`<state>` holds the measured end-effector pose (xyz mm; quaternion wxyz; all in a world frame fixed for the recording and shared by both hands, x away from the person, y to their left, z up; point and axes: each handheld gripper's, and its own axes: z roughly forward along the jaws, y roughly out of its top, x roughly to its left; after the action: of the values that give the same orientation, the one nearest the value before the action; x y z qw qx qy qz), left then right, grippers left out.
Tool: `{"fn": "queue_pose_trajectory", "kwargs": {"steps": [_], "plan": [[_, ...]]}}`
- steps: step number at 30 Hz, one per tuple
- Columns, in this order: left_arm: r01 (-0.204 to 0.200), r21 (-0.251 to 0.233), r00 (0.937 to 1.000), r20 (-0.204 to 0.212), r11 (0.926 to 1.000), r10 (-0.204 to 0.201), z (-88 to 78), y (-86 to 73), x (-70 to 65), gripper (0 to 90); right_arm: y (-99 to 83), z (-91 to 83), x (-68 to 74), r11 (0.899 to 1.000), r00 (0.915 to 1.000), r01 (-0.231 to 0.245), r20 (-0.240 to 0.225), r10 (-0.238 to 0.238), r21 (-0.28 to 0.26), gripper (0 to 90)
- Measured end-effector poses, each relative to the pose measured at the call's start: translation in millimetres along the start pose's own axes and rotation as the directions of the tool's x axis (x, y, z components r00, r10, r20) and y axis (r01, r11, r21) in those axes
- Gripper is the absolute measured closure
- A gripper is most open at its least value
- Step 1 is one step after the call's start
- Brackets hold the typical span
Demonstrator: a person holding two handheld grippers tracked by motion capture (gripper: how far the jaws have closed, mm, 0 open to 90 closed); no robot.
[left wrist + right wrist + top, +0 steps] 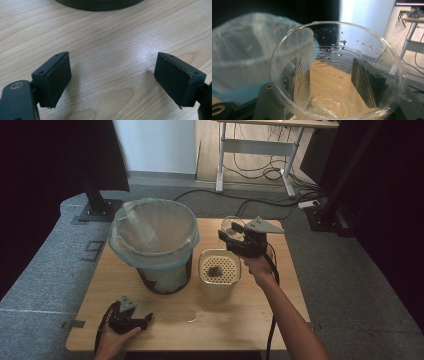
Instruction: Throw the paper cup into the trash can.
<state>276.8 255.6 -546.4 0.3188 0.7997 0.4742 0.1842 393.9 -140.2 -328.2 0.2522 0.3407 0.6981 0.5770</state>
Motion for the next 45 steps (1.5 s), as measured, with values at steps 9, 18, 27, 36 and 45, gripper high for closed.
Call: {"fn": "queue_pose_trajectory", "kwargs": {"steps": [9, 18, 27, 36, 45], "plan": [[0.0, -0.001, 1.0, 0.0, 1.0, 0.0, 0.1, 0.0, 0.0, 13.6, 41.4, 7.9, 16.3, 0.998, 0.9998, 0.011, -0.014, -0.012, -0.055, 41.7], [0.0, -0.001, 1.0, 0.0, 1.0, 0.0, -0.2, -0.2, 0.1, 13.7, 65.8, 32.0, 39.7, 0.997, 0.9979, 0.035, -0.053, -0.038, -0.061, 41.4], [0.001, -0.001, 1.0, 0.001, 1.0, -0.001, -0.1, -0.2, 0.0, 13.7, 87.0, 75.1, 72.2, 0.996, 0.9908, 0.074, -0.11, -0.078, -0.04, 40.9], [-0.001, -0.001, 1.0, 0.0, 1.0, 0.001, -0.1, -0.2, 0.2, 13.7, 89.9, 118.5, 99.2, 0.992, 0.9819, 0.125, -0.147, -0.12, 0.021, 39.5], [-0.001, -0.001, 1.0, 0.0, 1.0, 0.001, -0.1, -0.2, 0.1, 13.6, 82.9, 136.2, 103.0, 0.995, 0.9795, 0.088, -0.186, -0.077, 0.052, 28.6]]}}
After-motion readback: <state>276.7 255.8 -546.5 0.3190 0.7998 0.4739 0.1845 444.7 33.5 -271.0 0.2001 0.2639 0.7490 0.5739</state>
